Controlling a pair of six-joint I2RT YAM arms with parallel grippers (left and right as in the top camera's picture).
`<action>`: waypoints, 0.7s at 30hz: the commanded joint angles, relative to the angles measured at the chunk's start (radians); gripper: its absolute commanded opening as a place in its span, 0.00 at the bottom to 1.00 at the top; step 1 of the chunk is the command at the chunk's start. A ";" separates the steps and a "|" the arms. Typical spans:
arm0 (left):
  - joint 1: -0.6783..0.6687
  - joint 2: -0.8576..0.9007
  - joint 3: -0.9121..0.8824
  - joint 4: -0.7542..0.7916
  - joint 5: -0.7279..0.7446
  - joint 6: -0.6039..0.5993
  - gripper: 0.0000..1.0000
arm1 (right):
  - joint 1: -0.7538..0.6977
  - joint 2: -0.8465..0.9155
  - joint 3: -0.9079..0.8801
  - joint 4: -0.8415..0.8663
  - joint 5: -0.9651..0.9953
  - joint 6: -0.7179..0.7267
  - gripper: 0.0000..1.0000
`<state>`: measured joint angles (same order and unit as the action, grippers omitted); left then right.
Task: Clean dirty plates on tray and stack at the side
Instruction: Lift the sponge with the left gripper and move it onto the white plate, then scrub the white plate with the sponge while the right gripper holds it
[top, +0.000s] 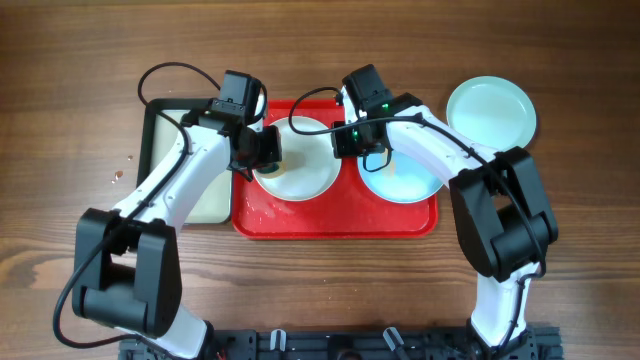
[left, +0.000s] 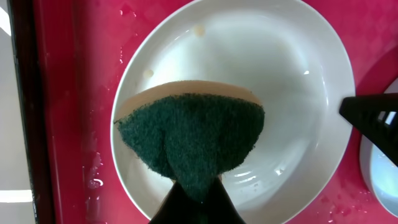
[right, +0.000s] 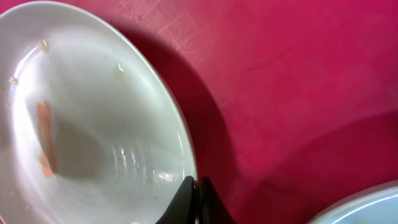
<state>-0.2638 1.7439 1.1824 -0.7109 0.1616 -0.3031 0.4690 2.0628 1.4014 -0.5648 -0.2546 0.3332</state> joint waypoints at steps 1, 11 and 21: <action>-0.016 0.007 0.020 0.002 -0.056 -0.017 0.04 | 0.006 0.026 -0.003 -0.004 -0.018 0.020 0.04; -0.021 0.007 0.011 0.008 -0.097 -0.019 0.04 | 0.006 0.025 -0.003 0.001 -0.090 0.034 0.04; -0.021 0.037 -0.012 0.022 -0.104 -0.020 0.04 | 0.006 0.025 -0.003 0.002 -0.095 0.033 0.04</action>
<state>-0.2798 1.7454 1.1805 -0.6884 0.0723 -0.3103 0.4690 2.0628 1.4014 -0.5644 -0.3222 0.3557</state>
